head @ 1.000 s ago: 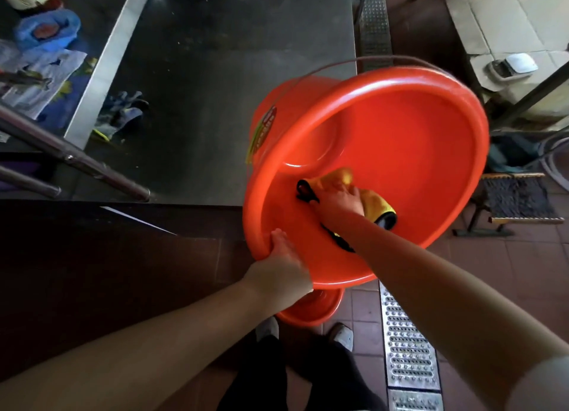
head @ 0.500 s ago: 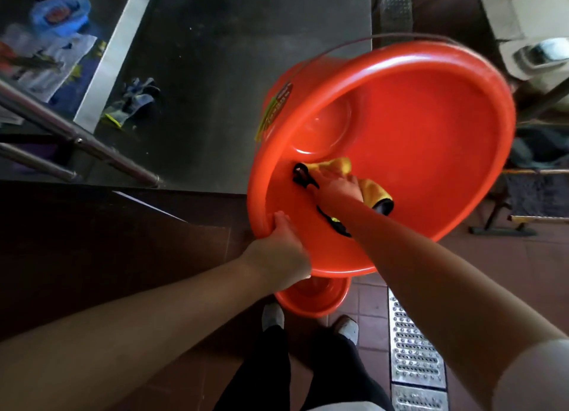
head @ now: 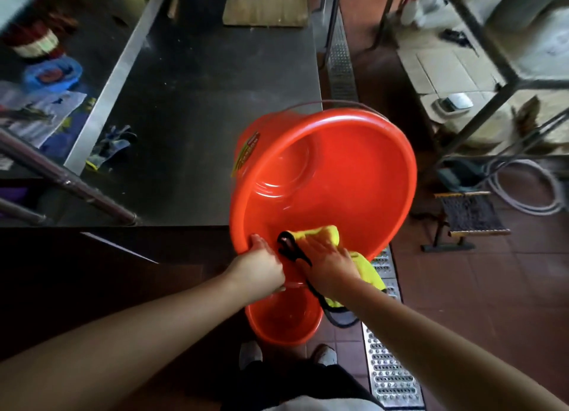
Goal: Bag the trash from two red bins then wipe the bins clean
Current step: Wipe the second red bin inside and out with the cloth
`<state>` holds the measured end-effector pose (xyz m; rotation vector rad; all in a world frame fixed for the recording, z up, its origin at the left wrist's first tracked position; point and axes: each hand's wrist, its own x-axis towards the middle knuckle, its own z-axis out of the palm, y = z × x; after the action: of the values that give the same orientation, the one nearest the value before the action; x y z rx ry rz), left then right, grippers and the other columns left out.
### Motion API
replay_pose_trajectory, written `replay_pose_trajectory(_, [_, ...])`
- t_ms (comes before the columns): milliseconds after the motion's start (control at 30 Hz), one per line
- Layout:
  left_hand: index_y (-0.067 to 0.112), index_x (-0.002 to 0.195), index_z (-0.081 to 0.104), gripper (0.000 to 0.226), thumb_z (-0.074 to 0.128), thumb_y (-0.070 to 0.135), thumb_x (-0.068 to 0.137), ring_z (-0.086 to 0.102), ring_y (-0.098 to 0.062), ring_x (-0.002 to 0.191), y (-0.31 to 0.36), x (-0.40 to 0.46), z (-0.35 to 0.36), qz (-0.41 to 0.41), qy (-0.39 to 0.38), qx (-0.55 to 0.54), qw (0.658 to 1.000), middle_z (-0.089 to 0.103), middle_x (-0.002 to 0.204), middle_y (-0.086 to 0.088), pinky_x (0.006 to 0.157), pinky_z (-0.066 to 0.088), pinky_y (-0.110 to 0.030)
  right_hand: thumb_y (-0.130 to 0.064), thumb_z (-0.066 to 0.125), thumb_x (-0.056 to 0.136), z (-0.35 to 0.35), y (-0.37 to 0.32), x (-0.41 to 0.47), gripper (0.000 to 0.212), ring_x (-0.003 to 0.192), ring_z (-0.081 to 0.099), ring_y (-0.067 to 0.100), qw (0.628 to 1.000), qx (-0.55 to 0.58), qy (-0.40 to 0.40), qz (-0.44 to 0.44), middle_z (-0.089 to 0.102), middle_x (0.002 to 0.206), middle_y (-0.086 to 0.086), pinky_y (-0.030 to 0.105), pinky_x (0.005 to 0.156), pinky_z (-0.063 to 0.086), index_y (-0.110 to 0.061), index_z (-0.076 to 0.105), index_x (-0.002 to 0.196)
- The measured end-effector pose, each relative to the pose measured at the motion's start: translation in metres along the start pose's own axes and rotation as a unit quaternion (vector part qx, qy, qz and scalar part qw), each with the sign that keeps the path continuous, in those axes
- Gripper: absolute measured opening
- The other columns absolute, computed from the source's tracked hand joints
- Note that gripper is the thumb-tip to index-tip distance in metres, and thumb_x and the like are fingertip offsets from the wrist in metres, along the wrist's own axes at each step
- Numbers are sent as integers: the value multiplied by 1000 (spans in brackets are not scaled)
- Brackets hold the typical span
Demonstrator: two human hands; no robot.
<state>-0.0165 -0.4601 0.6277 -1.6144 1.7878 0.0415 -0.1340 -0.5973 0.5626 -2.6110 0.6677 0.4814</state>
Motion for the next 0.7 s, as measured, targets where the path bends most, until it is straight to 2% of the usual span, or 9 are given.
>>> replay_pose_trajectory(100, [-10,120,60,60,39,42,101,59,-54,104,-4,-4,-4,8,2,3,1000,61,113,-37,92,42,-66,-54,28,104,-6,0,-11,55,152,16,20,1000,-3,-2,0,23,164,-9,47,118,19,-36,24,156])
replay_pose_trajectory(333, [-5,114,64,69,35,56,99,62,-46,101,-14,-6,-7,17,11,-16,1000,66,107,-29,94,42,-63,-54,27,104,-18,-8,23,54,149,24,22,1000,-14,-15,21,31,161,-7,50,117,19,-37,26,155])
replay_pose_trajectory(433, [-3,116,64,69,32,55,100,61,-47,104,-17,-4,-10,30,13,-24,999,65,112,-29,95,41,-65,-53,29,104,-19,-8,50,54,148,25,22,999,-21,-26,28,32,160,-6,51,116,21,-36,27,155])
replay_pose_trajectory(600, [-5,120,61,63,28,45,103,58,-52,108,-21,-5,-14,20,-4,-21,1000,61,117,-34,95,42,-66,-49,33,104,-21,-10,99,49,145,31,23,999,-16,-26,24,37,157,-5,52,114,26,-35,32,151])
replay_pose_trajectory(700, [1,113,69,68,8,27,95,63,-48,103,-25,-11,-16,28,-7,10,1000,67,109,-30,91,49,-60,-48,34,104,-20,-11,130,47,142,37,26,999,-14,-25,26,41,154,-2,51,113,27,-35,36,149])
